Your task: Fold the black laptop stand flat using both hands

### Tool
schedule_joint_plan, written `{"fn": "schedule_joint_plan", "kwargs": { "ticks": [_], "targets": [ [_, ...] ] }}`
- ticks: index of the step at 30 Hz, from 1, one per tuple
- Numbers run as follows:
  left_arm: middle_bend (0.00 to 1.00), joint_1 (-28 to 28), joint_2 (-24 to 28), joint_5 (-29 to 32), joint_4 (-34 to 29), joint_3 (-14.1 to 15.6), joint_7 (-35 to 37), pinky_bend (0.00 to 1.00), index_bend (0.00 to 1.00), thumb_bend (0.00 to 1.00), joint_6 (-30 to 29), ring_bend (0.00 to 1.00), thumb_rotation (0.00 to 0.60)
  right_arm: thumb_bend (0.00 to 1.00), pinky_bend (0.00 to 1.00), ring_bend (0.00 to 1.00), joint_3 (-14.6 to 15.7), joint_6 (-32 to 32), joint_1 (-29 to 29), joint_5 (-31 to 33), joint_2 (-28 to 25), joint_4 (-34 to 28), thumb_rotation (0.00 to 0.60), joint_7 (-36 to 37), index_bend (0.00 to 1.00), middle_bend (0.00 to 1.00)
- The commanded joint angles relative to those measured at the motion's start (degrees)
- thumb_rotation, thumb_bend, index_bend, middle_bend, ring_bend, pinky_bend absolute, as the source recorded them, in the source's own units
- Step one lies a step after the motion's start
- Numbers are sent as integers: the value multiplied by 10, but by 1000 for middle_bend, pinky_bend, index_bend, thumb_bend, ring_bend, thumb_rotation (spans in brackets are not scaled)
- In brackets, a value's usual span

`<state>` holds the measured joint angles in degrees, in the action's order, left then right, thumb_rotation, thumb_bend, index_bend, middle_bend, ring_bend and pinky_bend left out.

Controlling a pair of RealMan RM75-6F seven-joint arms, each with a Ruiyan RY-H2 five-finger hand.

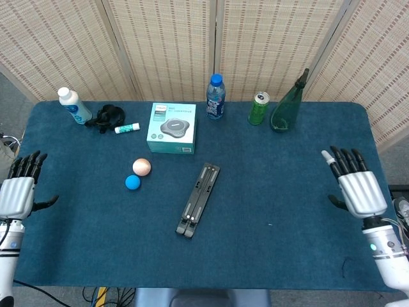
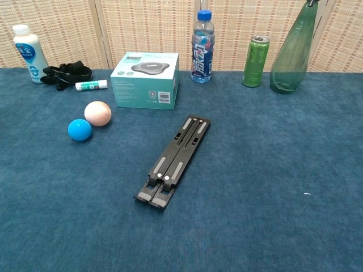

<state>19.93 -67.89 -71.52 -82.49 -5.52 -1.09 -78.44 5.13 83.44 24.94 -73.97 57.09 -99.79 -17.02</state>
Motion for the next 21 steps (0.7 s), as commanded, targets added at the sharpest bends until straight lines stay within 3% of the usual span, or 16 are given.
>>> {"fn": "schedule_joint_plan", "kwargs": {
  "ticks": [1,10,21],
  "targets": [
    [0,-23,9,0,-26,2,-26,0,0,146,-32,0,600,105,0,0,4,36,-42,-2,-10,-6,600,-2,0,0],
    [0,-77,19,-24,-83,26,-66,0,0,147,-83,0,600,105,0,0,1,91,-133,8,-5,3,600,40,0,0],
    [0,-96,26,-56,-110,28,-79,0,0,146,-95,0,600,106,0,0,-11,104,-173,-30,8,11,600,35,0,0]
  ]
}}
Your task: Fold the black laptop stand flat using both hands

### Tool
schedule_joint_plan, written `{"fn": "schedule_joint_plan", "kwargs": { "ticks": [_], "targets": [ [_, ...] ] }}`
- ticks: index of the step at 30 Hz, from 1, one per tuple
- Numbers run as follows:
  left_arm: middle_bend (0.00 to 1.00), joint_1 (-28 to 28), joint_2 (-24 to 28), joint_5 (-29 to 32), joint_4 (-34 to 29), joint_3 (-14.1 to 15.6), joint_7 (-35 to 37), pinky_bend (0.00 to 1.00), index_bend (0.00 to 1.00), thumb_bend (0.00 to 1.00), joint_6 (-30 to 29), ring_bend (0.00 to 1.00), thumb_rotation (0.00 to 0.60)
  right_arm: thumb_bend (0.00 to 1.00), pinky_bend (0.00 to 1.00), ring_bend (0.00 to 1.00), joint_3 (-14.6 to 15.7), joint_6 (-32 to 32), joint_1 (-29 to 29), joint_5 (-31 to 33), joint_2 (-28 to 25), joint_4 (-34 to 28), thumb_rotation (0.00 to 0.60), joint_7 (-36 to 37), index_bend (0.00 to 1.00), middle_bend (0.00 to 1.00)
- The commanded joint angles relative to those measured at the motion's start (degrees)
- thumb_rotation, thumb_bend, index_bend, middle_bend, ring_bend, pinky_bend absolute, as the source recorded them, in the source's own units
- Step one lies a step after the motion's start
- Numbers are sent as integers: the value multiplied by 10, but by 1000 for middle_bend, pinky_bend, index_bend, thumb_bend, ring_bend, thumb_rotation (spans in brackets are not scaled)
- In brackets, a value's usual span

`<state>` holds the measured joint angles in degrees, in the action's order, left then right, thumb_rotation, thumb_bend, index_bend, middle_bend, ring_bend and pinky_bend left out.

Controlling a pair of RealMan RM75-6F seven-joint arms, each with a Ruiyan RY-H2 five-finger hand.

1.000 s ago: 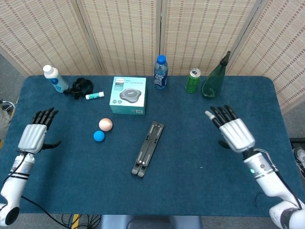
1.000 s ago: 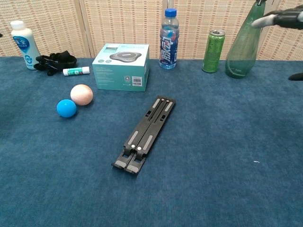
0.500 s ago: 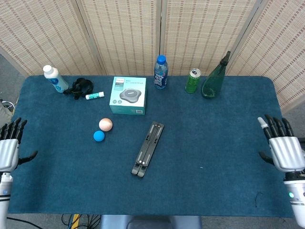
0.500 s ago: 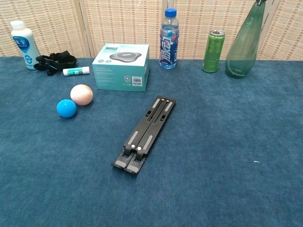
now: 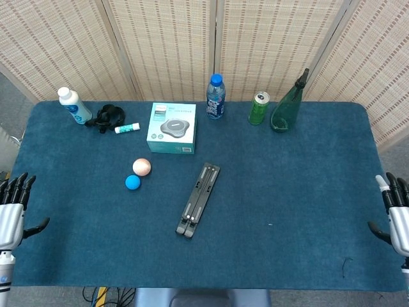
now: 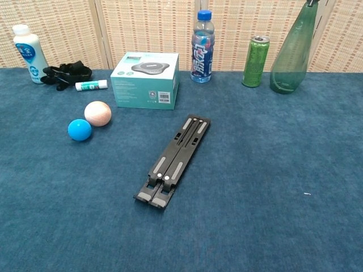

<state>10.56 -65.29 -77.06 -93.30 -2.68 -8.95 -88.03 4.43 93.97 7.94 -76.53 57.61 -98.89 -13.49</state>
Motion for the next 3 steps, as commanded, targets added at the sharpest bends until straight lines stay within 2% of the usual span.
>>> {"fn": "schedule_joint_plan", "kwargs": {
  "ticks": [1,3],
  "targets": [
    [0,-4,0,0,-4,-1,0,0,0,146,1,0,600,106,0,0,-7,-3,-6,-5,4,3,600,0,0,0],
    [0,-6,1,1,-5,-3,-2,0,0,146,2,0,600,106,0,0,-11,-7,-9,-5,5,5,600,1,0,0]
  ]
}}
